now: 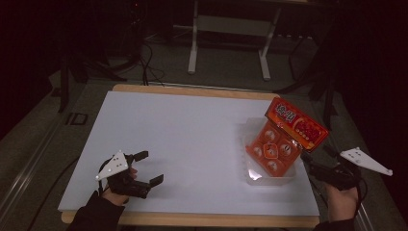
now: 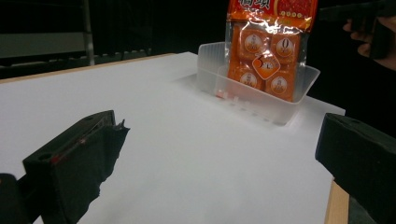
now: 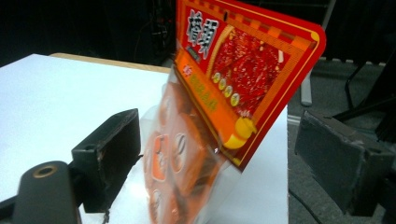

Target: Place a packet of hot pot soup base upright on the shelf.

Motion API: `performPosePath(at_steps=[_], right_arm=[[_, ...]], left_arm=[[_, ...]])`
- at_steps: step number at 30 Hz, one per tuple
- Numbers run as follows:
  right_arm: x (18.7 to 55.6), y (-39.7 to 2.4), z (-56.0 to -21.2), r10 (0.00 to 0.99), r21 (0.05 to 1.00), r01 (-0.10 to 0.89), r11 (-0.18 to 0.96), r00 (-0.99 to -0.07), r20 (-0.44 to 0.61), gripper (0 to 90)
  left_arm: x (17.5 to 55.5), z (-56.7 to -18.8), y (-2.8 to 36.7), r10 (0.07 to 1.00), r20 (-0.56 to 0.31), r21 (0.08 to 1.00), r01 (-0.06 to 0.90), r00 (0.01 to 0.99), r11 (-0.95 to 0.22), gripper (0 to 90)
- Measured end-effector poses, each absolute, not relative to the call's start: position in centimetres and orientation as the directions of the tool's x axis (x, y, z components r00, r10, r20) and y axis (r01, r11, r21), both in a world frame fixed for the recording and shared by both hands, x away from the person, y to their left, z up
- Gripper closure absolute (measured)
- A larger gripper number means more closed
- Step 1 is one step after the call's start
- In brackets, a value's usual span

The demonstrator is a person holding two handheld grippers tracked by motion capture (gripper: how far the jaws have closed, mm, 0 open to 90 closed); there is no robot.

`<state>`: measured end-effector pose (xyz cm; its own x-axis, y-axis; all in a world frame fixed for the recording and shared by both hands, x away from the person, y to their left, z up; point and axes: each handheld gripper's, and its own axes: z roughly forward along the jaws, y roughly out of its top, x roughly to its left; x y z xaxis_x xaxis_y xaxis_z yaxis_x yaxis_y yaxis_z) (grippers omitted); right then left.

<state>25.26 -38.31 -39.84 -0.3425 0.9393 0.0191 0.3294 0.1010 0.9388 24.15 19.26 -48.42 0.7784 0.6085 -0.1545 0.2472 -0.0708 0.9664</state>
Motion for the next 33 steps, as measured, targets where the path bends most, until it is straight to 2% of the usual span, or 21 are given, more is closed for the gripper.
performPosePath(at_steps=[5, 12, 27, 29, 33], right_arm=[[23.9, -37.5, -39.6, 0.929, 0.941, 0.317, 0.118, -0.370, 0.009, 14.4], [23.3, -35.9, -39.5, 0.882, 0.949, 0.303, 0.086, -0.467, 0.069, 14.4], [23.6, -31.8, -40.1, 0.799, 0.953, 0.263, 0.149, -0.600, 0.041, 14.2], [23.8, -30.8, -40.4, 0.759, 0.953, 0.256, 0.165, -0.649, 0.043, 14.2], [23.8, -29.6, -40.7, 0.726, 0.953, 0.237, 0.186, -0.687, 0.029, 14.2]], left_arm=[[24.1, -48.4, 19.3, 0.609, -0.152, 0.967, 0.245, 0.779, -0.072, 0.0], [24.0, -48.4, 19.2, 0.602, -0.149, 0.967, 0.242, 0.785, -0.077, 0.0], [24.0, -48.4, 19.0, 0.587, -0.154, 0.967, 0.243, 0.795, -0.076, 0.0], [23.9, -48.5, 19.0, 0.587, -0.154, 0.966, 0.246, 0.795, -0.079, 0.0], [24.0, -48.4, 19.1, 0.588, -0.155, 0.967, 0.243, 0.794, -0.073, 0.0]])
